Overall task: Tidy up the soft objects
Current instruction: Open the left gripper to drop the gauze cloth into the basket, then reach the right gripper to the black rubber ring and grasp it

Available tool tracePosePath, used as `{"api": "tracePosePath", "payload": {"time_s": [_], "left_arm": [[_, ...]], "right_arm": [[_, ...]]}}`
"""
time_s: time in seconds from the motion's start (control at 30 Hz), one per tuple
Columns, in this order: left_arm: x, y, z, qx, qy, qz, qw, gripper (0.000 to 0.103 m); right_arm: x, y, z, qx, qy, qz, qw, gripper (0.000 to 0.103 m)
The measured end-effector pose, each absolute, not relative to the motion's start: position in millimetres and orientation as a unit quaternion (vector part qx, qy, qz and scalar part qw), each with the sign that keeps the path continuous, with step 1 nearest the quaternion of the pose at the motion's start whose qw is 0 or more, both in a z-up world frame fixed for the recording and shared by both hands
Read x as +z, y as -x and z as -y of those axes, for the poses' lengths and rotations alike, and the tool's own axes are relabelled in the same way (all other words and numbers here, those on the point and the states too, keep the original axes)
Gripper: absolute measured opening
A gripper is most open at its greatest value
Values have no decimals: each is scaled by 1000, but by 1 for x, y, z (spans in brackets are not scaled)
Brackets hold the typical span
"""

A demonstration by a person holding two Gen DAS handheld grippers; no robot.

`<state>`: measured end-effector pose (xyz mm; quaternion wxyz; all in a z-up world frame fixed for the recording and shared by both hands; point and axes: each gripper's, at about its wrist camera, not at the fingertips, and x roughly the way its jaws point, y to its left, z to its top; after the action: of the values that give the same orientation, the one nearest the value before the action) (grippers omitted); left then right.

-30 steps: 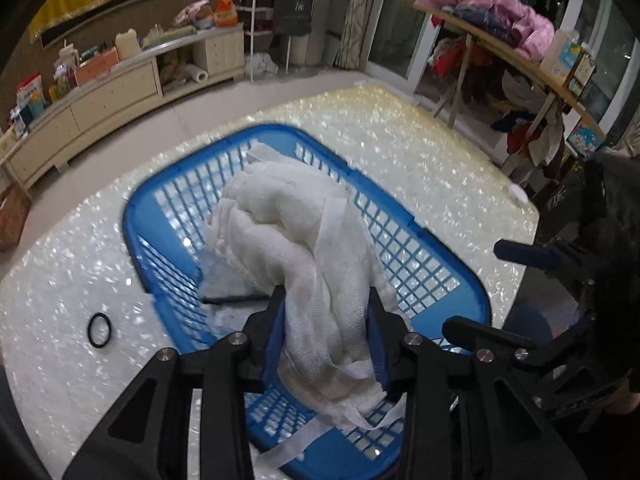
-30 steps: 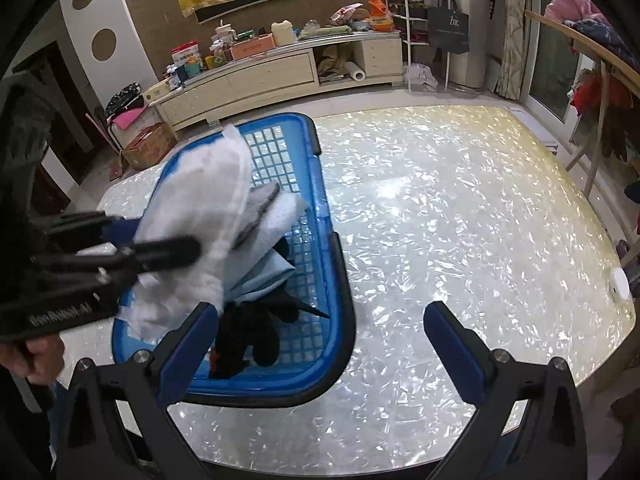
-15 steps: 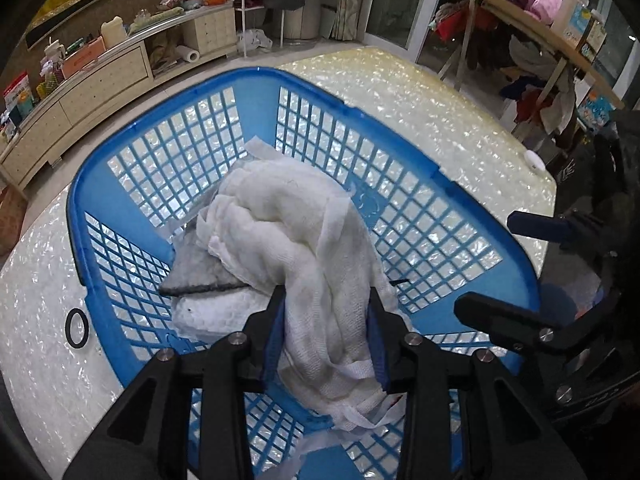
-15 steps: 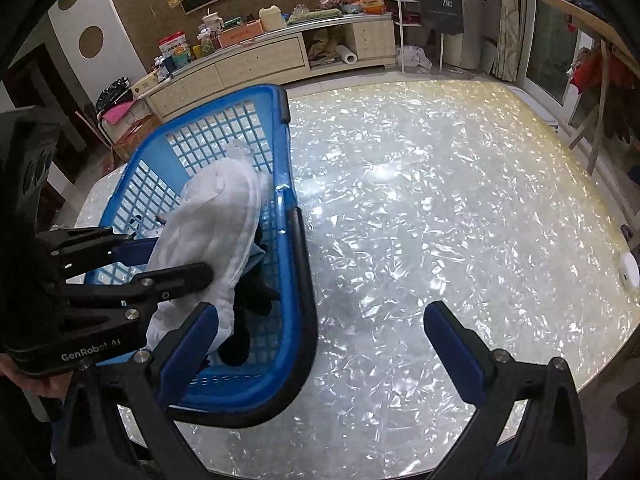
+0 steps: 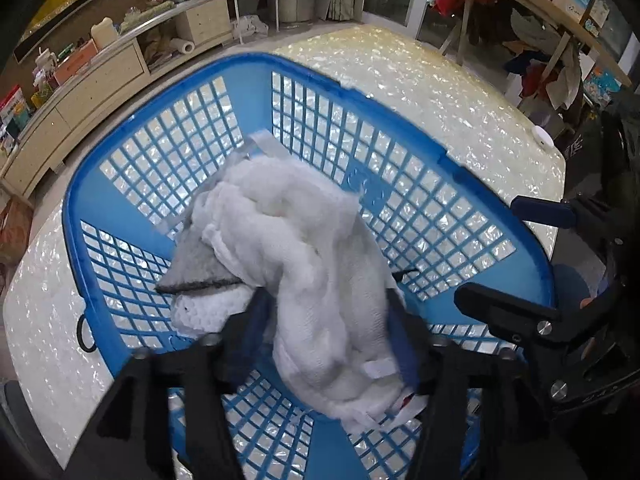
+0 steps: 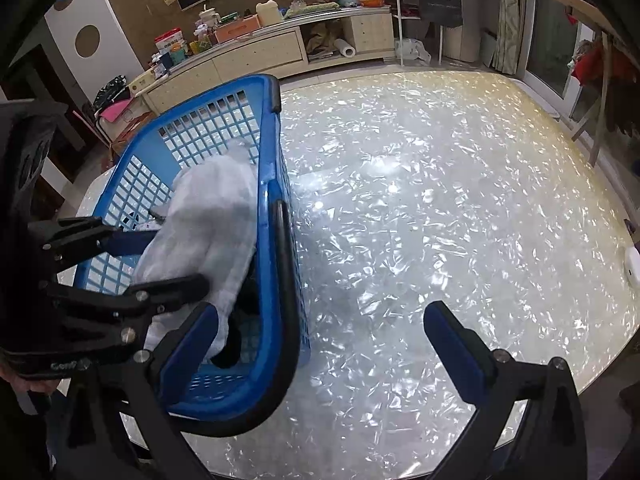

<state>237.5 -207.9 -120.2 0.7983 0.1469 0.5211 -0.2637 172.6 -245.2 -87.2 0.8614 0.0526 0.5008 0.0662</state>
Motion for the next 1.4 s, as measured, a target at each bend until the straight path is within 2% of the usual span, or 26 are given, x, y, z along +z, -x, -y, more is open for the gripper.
{"api": "tracePosePath", "payload": {"time_s": [0.1,0.17,0.3,0.4,0.63,0.73,1.13,1.4], "left_arm": [[-117,-234,205,-264,-151,-517,800,64],[-113,-231,202,-264,-155,-516,800,75],[-98,-224,191,-263,-149,-499,812,76],[-84,-216,181,-250,-150,-480,827,87],[-53,-193,150,-227,-150,-439,857,91],[-44,-186,136,-209,-146,-430,866,103],[-19,-160,57,-172,-97,-414,889,103],[-25,-153,5,-145,-55,-419,895,103]], "right_arm": [[-83,-171,247,63,-51,-497,864,103],[-79,-168,247,62,-50,-493,866,103],[-66,-161,244,62,-35,-486,871,103],[-55,-155,240,62,-30,-478,876,103],[-34,-144,222,70,-11,-454,888,103],[-27,-139,213,74,-4,-446,892,103],[-11,-134,153,117,43,-419,899,103],[-22,-149,120,152,70,-428,888,103]]}}
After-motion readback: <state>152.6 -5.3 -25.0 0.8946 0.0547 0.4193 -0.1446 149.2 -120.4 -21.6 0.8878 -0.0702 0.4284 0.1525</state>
